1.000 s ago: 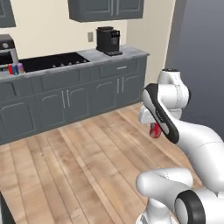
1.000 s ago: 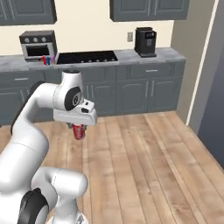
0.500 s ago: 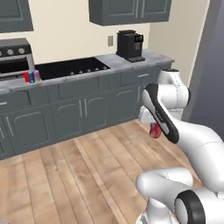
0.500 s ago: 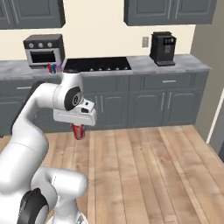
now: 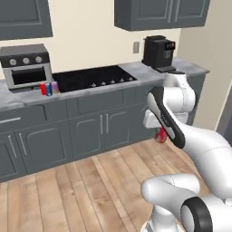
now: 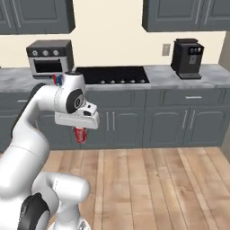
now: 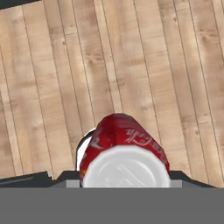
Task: Four empty soda cans are scattered around the kitchen. Gather all the cans and cluster them next to the stove for recycling.
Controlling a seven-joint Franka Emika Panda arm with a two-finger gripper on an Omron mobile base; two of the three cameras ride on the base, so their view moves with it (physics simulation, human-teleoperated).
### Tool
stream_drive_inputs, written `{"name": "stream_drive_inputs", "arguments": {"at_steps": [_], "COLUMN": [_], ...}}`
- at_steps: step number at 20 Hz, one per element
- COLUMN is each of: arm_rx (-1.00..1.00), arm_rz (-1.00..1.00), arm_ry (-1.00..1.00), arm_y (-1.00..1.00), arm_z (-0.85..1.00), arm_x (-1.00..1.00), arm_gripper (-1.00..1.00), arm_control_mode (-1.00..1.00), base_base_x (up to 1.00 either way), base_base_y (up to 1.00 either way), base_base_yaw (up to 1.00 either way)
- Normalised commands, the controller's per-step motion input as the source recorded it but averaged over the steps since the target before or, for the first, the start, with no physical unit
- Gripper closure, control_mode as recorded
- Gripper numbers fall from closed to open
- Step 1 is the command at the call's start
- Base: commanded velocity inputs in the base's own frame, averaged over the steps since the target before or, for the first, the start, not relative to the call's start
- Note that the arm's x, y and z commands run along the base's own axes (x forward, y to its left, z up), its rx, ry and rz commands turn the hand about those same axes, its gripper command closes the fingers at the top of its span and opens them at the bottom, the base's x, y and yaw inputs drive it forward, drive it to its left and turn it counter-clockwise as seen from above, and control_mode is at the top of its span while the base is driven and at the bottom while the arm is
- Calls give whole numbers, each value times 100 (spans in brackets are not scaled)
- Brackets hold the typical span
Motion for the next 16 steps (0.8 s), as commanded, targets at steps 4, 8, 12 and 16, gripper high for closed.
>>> {"name": "stream_drive_inputs", "arguments": {"at_steps": [4, 8, 12, 16], "arm_rx": [0, 0, 0, 0], "arm_rz": [0, 0, 0, 0], "arm_ry": [0, 0, 0, 0], "arm_y": [0, 0, 0, 0], "arm_z": [0, 0, 0, 0], "arm_x": [0, 0, 0, 0], "arm_gripper": [100, 100, 100, 100], "arm_control_mode": [100, 100, 100, 100], "base_base_x": [83, 80, 76, 62], "base_base_y": [21, 25, 29, 43], "base_base_yaw": [16, 15, 14, 14]}}
